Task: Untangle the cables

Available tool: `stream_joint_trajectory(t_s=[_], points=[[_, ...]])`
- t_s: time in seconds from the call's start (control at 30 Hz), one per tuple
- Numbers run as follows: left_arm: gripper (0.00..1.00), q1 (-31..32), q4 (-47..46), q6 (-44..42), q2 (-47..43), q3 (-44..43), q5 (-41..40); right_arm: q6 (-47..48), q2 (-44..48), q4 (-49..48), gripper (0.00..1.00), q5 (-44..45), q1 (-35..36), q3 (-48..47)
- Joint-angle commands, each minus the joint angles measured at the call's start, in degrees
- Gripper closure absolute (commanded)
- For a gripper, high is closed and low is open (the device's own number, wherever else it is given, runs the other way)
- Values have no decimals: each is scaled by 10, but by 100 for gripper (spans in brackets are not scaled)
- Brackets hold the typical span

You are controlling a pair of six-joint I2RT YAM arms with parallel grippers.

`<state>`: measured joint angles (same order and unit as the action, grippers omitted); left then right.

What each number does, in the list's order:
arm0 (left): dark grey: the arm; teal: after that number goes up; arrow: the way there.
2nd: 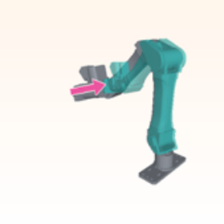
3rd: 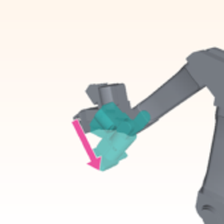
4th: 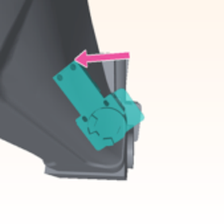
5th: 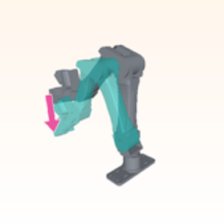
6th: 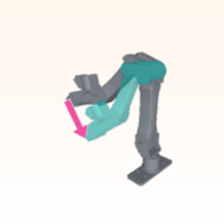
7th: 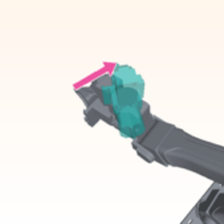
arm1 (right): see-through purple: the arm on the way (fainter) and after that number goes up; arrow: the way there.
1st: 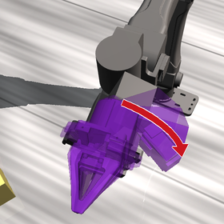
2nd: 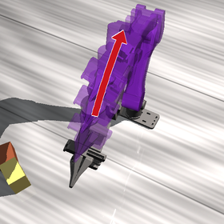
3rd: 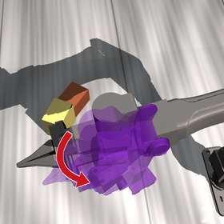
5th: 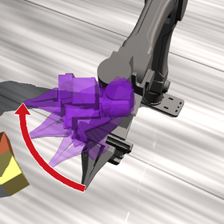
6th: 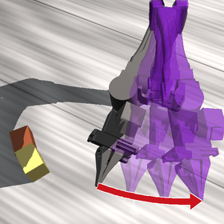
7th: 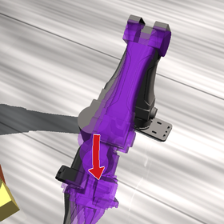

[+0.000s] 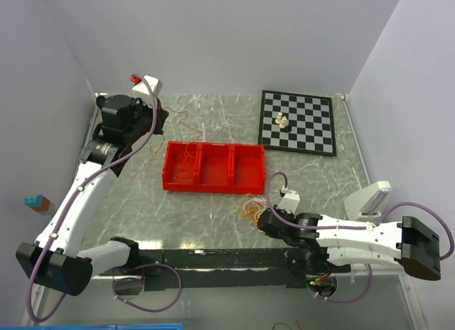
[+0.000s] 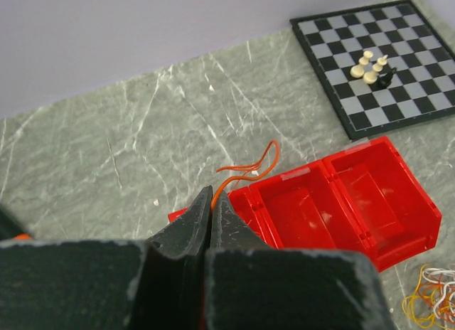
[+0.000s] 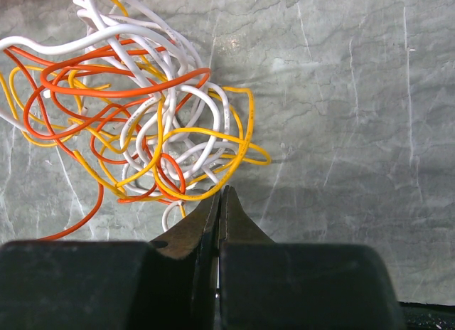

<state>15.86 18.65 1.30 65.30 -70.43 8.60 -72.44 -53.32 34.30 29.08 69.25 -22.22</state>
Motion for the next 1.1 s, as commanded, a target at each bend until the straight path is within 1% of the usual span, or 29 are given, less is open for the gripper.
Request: stream_joint_trajectory(t_s=[0.0, 0.07, 0.17, 0.23, 0.47, 0.53, 0.67, 0.8, 0.9, 1.07], points=[[99, 19, -9, 41, 12, -21, -60, -11, 6, 8, 100, 12, 5, -2], [99, 22, -13, 68, 19, -31, -68, -12, 6, 5, 100, 12, 4, 1], [99, 23, -30, 92, 28, -35, -55, -13, 4, -1, 100, 10, 4, 4], [99, 23, -45, 98, 35, -35, -41, -16, 1, -1, 100, 9, 4, 5], [99, 23, -92, 88, 62, -28, -37, -23, 9, -5, 100, 5, 4, 16], [99, 23, -106, 102, 73, -30, -34, -24, 10, -10, 100, 5, 4, 19], [99, 26, -88, 151, 95, -72, -3, -24, -3, -11, 100, 5, 4, 13], [99, 44, -72, 162, 109, -102, 1, -24, -12, -21, 100, 3, 4, 13], [99, 57, -76, 156, 113, -96, -9, -25, -16, -26, 100, 2, 4, 12], [99, 57, -87, 143, 120, -70, -32, -24, -16, -21, 100, 0, 4, 9]])
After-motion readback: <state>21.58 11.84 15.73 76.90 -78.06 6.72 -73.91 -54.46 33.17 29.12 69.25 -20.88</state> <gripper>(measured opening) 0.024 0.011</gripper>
